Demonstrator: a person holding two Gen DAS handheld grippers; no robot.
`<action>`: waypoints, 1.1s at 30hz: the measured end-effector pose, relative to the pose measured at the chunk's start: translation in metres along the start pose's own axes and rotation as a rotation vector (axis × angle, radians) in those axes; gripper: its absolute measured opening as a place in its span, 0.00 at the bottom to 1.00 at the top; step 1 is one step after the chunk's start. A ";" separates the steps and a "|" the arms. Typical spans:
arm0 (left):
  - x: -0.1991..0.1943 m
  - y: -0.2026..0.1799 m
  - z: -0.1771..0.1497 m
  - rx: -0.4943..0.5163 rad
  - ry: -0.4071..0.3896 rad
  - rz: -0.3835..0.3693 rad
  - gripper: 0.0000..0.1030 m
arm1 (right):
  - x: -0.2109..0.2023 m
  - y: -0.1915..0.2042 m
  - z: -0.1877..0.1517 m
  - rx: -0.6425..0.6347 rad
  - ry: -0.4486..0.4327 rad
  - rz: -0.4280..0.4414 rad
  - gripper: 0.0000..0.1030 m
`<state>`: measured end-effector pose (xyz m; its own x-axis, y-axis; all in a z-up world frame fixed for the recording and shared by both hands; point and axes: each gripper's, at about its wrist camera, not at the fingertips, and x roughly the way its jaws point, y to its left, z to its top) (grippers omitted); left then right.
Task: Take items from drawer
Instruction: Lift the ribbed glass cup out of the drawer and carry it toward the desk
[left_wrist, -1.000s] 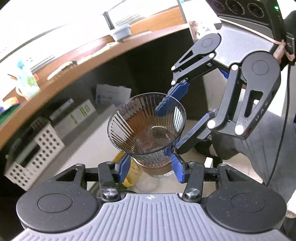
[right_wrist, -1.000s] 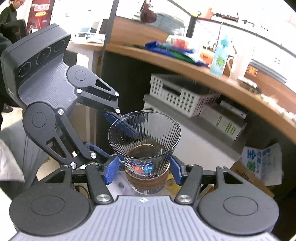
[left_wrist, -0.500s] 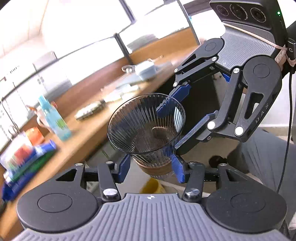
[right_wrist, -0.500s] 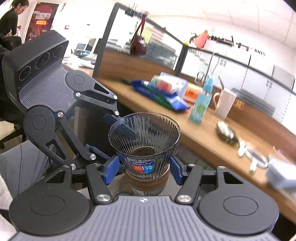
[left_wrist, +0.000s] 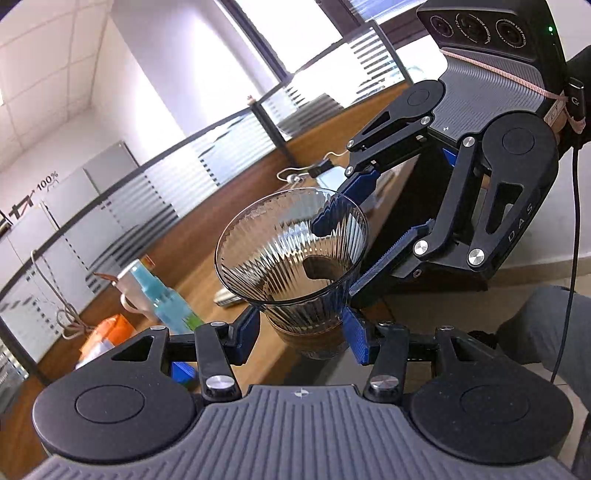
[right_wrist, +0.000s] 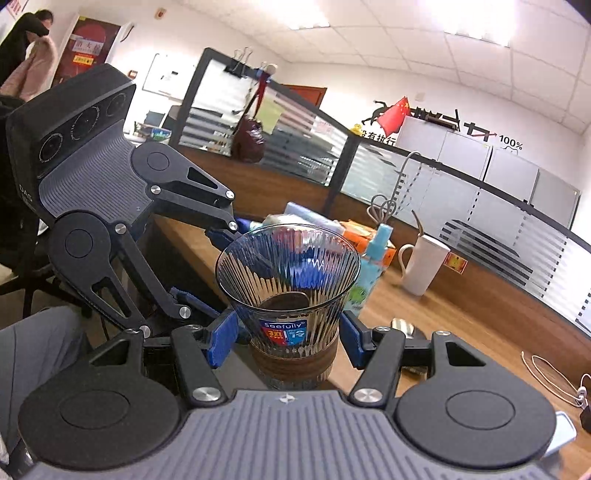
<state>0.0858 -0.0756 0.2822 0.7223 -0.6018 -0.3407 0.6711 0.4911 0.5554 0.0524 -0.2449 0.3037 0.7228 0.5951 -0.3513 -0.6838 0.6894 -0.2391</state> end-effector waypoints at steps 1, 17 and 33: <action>0.003 0.005 0.002 0.000 0.002 -0.001 0.52 | 0.003 -0.005 0.002 0.001 -0.002 0.000 0.64; 0.055 0.074 0.016 -0.059 0.087 -0.080 0.52 | 0.053 -0.069 0.007 0.116 0.009 0.045 0.64; 0.099 0.105 0.016 -0.180 0.157 -0.155 0.52 | 0.083 -0.109 -0.006 0.292 0.037 0.060 0.65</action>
<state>0.2255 -0.0934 0.3190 0.6160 -0.5809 -0.5320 0.7845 0.5131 0.3482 0.1860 -0.2732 0.2950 0.6740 0.6266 -0.3912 -0.6637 0.7462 0.0519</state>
